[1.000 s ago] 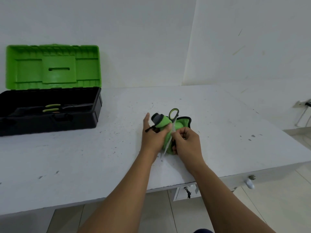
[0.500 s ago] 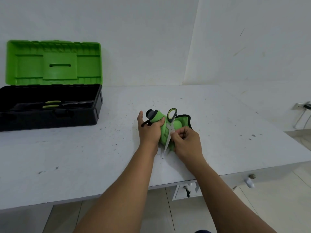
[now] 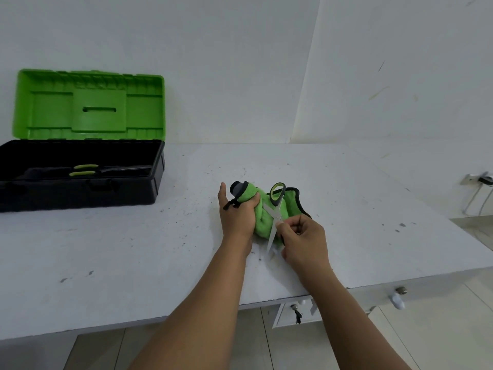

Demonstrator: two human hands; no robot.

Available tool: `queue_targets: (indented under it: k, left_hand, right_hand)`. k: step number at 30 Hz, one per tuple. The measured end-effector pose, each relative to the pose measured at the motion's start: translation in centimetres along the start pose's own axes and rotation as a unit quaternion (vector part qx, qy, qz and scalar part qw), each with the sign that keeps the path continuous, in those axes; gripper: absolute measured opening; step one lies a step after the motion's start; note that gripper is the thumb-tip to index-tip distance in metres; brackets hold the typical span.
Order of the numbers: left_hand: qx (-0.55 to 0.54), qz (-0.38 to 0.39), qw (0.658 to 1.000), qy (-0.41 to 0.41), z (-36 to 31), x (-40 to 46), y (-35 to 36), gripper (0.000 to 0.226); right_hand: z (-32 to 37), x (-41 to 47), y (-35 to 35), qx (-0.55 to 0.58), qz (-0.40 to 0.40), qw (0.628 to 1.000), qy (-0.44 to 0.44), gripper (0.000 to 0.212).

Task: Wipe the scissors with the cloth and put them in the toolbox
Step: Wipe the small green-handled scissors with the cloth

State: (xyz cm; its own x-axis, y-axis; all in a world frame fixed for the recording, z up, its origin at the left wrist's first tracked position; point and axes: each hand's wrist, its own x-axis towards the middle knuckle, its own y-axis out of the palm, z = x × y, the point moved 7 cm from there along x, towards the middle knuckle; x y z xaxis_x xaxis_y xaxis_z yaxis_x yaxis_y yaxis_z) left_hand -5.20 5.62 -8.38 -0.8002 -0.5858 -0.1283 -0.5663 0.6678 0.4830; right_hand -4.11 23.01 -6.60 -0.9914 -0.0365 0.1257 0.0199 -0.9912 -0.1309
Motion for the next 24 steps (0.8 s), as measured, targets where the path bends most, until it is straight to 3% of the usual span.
queue_targets:
  k: [7, 12, 19, 21, 24]
  left_hand:
    - [-0.026, -0.010, 1.000, 0.002, 0.0, 0.1, -0.3, 0.091]
    - [-0.046, -0.059, 0.997, 0.016, -0.3, 0.7, -1.4, 0.070]
    - [0.067, 0.140, 0.987, 0.028, 0.0, -0.5, 1.3, 0.052]
    - [0.091, 0.161, 0.982, 0.040, -0.2, -0.9, 1.7, 0.038]
    - [0.091, 0.156, 0.983, 0.043, -0.5, -0.9, 1.6, 0.034]
  right_hand:
    - [0.3, -0.4, -0.4, 0.012, -0.023, 1.000, -0.010, 0.022]
    - [-0.1, -0.8, -1.4, 0.091, -0.057, 0.994, 0.034, 0.029]
    - [0.1, -0.3, -1.6, 0.115, -0.074, 0.990, 0.032, 0.023]
    - [0.2, -0.1, -1.5, 0.108, -0.070, 0.991, 0.023, 0.021]
    - [0.3, -0.2, -1.4, 0.095, -0.076, 0.993, 0.002, 0.021]
